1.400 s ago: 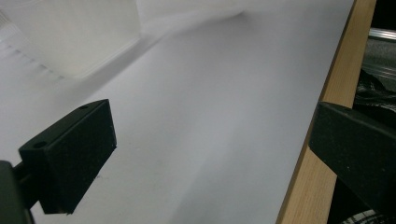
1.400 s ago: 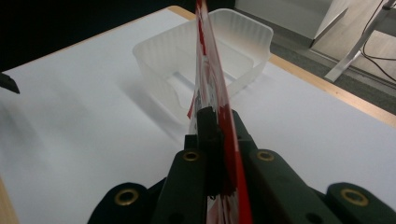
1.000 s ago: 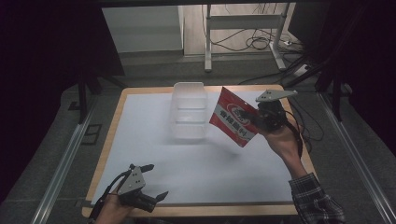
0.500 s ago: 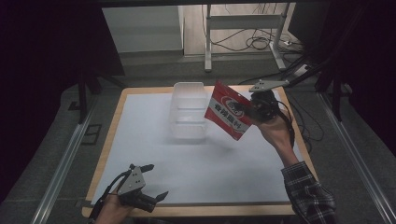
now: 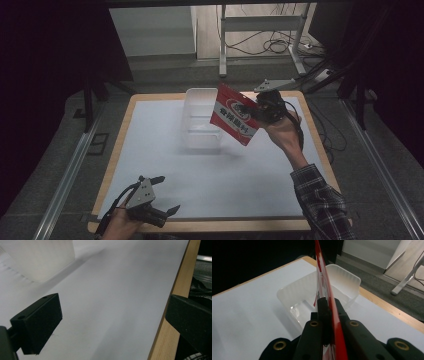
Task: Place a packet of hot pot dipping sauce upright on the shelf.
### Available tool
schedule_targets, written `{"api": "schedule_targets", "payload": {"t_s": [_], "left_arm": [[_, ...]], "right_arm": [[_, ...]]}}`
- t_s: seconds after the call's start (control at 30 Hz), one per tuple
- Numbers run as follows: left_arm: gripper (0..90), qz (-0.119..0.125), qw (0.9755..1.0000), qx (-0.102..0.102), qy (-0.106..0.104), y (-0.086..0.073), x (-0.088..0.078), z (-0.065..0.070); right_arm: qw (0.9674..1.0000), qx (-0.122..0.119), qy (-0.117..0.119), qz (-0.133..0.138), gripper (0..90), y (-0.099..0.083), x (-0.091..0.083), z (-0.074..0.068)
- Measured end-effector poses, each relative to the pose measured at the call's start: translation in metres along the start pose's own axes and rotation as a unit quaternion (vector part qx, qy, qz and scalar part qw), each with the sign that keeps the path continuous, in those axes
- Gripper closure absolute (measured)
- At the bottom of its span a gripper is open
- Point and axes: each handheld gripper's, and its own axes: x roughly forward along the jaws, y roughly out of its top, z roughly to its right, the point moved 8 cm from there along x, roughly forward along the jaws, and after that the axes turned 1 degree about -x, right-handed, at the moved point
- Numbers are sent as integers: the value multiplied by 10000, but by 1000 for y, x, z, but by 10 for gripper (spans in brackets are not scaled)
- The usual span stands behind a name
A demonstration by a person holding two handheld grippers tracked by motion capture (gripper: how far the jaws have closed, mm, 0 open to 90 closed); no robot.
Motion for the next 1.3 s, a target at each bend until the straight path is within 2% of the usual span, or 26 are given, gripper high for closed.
{"api": "schedule_targets", "payload": {"t_s": [0.53, 0.9, 1.0, 1.3], "left_arm": [[7, 62, 9999, -76, -33, 1, -1, -1], [0, 125, 9996, -242, -26, 1, -2, -4], [0, 160, 9994, -320, -36, 2, -3, -5], [0, 186, 9991, -367, -43, 2, -4, -6]], "right_arm": [[9997, 12, 234, 110, 878, 25, 27, -10], [9992, 31, 366, 183, 878, 39, 47, -18], [9990, 20, 403, 195, 878, 43, 53, -21], [9986, -2, 520, 114, 878, 45, 69, -28]]}}
